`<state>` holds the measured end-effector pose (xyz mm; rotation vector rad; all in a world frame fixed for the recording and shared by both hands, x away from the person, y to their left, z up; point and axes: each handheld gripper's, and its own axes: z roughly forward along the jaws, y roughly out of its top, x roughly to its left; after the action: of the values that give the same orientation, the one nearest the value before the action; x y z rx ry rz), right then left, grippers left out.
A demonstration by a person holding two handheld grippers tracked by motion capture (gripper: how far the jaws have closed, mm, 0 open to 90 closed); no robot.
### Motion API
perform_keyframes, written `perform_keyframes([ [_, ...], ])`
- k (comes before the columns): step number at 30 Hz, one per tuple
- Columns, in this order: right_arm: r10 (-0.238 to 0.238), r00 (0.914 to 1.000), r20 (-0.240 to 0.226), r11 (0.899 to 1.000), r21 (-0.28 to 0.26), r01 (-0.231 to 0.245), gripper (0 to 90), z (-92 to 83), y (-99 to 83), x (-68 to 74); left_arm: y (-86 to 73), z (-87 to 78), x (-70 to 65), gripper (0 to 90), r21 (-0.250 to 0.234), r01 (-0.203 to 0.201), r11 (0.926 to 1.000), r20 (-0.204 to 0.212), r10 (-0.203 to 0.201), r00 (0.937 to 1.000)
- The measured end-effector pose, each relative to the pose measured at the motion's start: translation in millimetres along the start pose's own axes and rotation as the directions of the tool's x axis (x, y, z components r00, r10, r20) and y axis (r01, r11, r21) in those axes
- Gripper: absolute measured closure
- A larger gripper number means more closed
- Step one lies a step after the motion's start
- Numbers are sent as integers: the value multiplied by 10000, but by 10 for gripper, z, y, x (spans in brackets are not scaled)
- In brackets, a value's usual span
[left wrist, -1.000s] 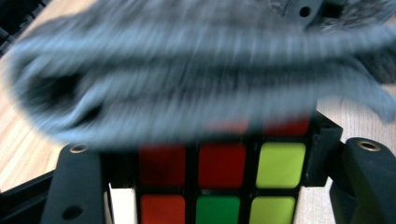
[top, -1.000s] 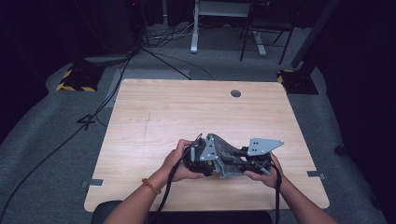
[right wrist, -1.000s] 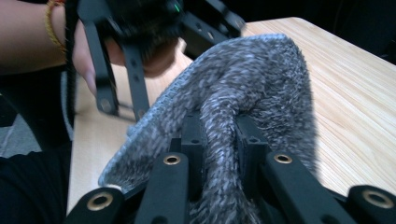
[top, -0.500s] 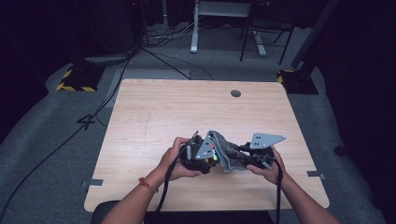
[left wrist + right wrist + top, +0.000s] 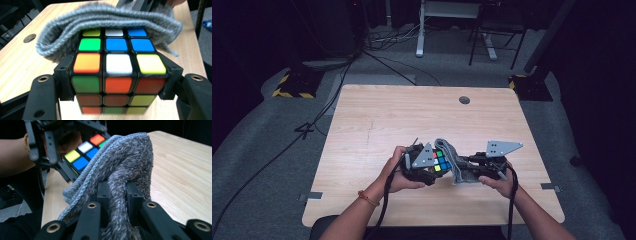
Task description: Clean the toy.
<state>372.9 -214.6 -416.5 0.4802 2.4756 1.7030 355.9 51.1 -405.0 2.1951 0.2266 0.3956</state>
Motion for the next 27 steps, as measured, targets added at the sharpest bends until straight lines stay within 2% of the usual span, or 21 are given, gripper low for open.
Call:
perform_keyframes([
  [6, -347, 9993, 155, 9994, -40, 348, 775, -27, 39, 64, 6, 106, -46, 329, 570, -317, 9979, -61, 321, 9995],
  [9, -517, 9984, 239, 9986, -39, 518, 775, -15, 59, 104, -6, 116, -44, 330, 602, -310, 9977, 29, 309, 9995],
  [13, -580, 9971, 484, 9982, 163, 573, 774, -9, 53, 89, 3, 68, -6, 332, 263, -209, 9994, 138, 206, 9997],
  [16, -671, 9932, 950, 9957, 697, 606, 773, 25, 7, 44, 30, 1, 2, 333, 9, -225, 9997, 114, 224, 9997],
  [19, -579, 9935, 981, 9940, 980, 482, 773, 71, -31, 13, 36, -39, 1, 332, -41, -275, 9996, 24, 275, 9996],
  [24, -615, 9920, 1100, 9887, 1429, 454, 773, 132, -73, -4, 29, -88, 36, 332, -296, -131, 9995, -1, 131, 9999],
  [27, -408, 9949, 924, 9910, 1304, 286, 774, 139, -89, -23, 27, -100, 38, 333, -358, -93, 9993, -1, 93, 10000],
])
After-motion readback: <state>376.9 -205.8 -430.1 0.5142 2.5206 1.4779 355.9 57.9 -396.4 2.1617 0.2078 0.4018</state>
